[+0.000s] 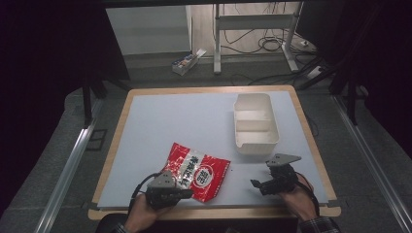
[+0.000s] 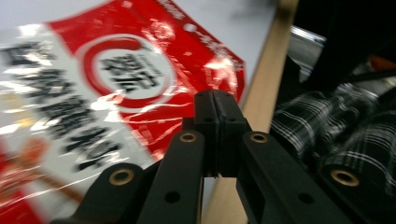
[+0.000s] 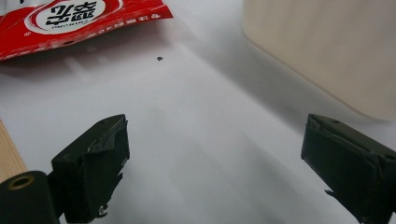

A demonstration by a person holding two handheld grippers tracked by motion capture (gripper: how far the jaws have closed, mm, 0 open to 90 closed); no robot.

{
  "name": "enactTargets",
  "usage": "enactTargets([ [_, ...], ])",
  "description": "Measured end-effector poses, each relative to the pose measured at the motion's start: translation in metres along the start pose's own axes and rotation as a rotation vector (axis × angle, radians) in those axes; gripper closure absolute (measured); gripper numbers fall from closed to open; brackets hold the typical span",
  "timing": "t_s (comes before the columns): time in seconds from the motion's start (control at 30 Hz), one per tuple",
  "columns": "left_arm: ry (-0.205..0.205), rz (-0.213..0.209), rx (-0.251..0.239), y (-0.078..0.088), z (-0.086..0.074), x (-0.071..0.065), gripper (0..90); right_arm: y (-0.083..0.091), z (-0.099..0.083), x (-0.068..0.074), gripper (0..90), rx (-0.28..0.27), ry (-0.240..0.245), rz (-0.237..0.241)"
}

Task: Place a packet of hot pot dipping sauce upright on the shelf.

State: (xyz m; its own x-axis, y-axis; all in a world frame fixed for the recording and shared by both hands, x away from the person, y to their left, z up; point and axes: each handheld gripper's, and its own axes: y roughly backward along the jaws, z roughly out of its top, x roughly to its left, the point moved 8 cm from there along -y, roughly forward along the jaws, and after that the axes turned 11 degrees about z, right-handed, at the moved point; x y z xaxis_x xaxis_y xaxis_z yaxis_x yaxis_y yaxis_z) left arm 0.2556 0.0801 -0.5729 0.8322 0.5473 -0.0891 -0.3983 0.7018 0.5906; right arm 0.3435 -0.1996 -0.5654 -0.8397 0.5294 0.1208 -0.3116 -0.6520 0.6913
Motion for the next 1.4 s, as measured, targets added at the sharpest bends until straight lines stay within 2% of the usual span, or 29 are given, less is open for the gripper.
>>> enactTargets([
  [0.1,-0.03,-0.036,0.012,-0.009,0.001,-0.012,89.8,0.0,0.0,0.0,7.9,0.002,0.0,0.001],
  [0.13,-0.03,-0.036,0.012,-0.009,0.001,-0.012,89.8,0.0,0.0,0.0,8.0,0.004,0.001,0.002],
  [0.2,-0.052,-0.067,0.031,-0.018,0.0,-0.022,89.8,0.0,0.0,0.001,8.0,0.004,0.003,0.002],
  [0.4,-0.1,-0.074,0.074,-0.031,-0.002,-0.029,89.9,-0.001,0.0,0.001,8.3,0.006,0.005,0.004],
  [0.43,-0.092,-0.068,0.069,-0.032,-0.001,-0.03,89.9,-0.001,0.0,0.001,8.3,0.006,0.005,0.005],
  [0.47,-0.107,-0.063,0.08,-0.032,-0.002,-0.029,89.9,-0.001,0.0,0.001,8.3,0.008,0.007,0.006],
  [0.53,-0.096,-0.055,0.079,-0.035,-0.001,-0.029,89.9,-0.001,0.0,0.002,8.4,0.009,0.008,0.007],
  [0.57,-0.114,-0.052,0.088,-0.035,-0.001,-0.027,89.9,-0.001,0.0,0.002,8.4,0.009,0.008,0.009],
  [0.67,-0.111,-0.044,0.092,-0.04,0.0,-0.028,89.9,-0.002,-0.001,0.002,8.4,0.012,0.01,0.01],
  [0.7,-0.128,-0.039,0.098,-0.041,0.0,-0.027,89.9,-0.002,-0.001,0.002,8.4,0.013,0.011,0.009],
  [0.73,-0.114,-0.038,0.094,-0.043,0.001,-0.028,89.9,-0.002,-0.001,0.002,8.4,0.014,0.012,0.009],
  [0.8,-0.118,-0.042,0.101,-0.044,0.001,-0.028,89.9,-0.002,-0.001,0.002,8.4,0.015,0.012,0.01],
  [0.87,-0.136,-0.026,0.114,-0.047,0.001,-0.027,89.9,-0.003,-0.001,0.002,8.4,0.015,0.012,0.01],
  [0.97,-0.126,0.01,0.105,-0.05,0.006,-0.022,89.9,-0.003,-0.001,0.002,8.5,0.016,0.012,0.013],
  [1.13,-0.126,0.011,0.1,-0.057,0.011,-0.021,89.9,-0.004,-0.001,0.003,8.5,0.018,0.016,0.014],
  [1.4,-0.122,0.039,0.08,-0.072,0.023,-0.017,89.9,-0.003,-0.001,0.003,8.5,0.018,0.016,0.015],
])
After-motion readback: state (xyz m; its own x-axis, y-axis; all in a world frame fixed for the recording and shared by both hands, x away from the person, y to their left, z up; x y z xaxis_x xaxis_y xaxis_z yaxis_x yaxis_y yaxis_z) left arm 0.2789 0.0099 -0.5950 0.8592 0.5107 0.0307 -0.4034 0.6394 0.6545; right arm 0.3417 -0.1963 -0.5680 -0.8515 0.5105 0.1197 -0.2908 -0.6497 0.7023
